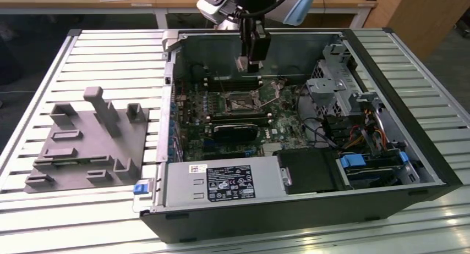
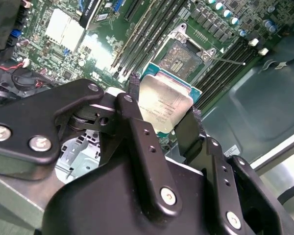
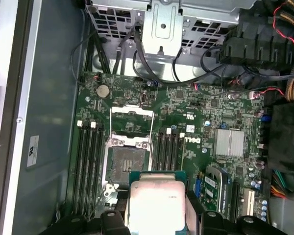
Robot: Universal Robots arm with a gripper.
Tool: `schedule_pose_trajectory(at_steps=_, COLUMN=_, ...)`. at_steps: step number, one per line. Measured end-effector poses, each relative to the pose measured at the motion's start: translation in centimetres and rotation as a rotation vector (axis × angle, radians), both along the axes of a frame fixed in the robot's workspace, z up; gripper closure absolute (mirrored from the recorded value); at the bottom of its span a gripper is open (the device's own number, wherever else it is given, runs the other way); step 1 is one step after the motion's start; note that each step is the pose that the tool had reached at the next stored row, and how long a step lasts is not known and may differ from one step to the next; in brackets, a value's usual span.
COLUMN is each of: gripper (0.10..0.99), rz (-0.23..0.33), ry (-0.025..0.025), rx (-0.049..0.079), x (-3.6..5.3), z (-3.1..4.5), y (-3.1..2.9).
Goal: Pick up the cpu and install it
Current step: 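Place the cpu into insertion slot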
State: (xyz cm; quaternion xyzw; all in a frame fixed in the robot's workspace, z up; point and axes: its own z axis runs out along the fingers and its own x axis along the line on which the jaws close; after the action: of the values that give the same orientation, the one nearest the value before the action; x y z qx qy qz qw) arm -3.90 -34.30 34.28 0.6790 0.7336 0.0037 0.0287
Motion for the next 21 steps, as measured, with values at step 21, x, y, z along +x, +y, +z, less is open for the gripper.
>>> schedule_pose_trajectory(at_steps=21, gripper=0.549, rz=-0.045, ry=-0.0022, rx=0.000, x=0.10, z=-3.14, y=1.38)
